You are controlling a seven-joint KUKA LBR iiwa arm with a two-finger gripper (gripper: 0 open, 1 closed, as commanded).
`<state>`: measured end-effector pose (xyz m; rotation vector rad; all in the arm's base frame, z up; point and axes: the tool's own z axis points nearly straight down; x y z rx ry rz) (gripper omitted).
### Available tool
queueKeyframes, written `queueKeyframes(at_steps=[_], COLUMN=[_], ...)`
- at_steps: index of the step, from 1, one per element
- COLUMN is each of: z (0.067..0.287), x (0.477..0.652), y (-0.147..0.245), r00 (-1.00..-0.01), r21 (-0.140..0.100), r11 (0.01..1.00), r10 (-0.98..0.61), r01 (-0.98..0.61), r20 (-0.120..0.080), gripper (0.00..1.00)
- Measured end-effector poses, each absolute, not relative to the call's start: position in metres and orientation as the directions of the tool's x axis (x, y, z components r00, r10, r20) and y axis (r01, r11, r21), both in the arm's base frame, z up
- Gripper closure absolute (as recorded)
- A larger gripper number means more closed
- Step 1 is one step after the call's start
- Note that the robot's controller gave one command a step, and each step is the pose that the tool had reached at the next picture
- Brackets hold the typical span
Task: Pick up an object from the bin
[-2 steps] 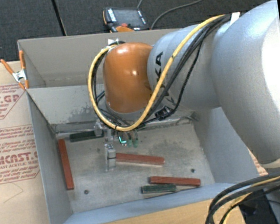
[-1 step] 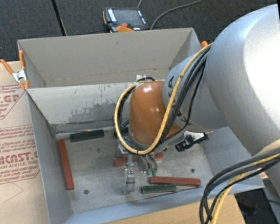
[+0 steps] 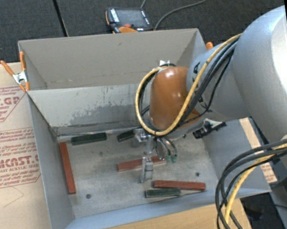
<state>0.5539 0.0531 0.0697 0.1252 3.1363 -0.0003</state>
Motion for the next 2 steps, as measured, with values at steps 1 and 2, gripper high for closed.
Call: queueKeyframes(at_steps=[1, 2], z=[0.07, 0.207], x=[0.553, 0.546], y=[0.056, 0.065], r00=[-0.997, -1.0], r21=[0.002, 0.001], r11=[0.997, 1.0], r10=[0.077, -0.011], r01=[0.077, -0.011], r20=[-0.001, -0.009], gripper=[1.0, 1.0])
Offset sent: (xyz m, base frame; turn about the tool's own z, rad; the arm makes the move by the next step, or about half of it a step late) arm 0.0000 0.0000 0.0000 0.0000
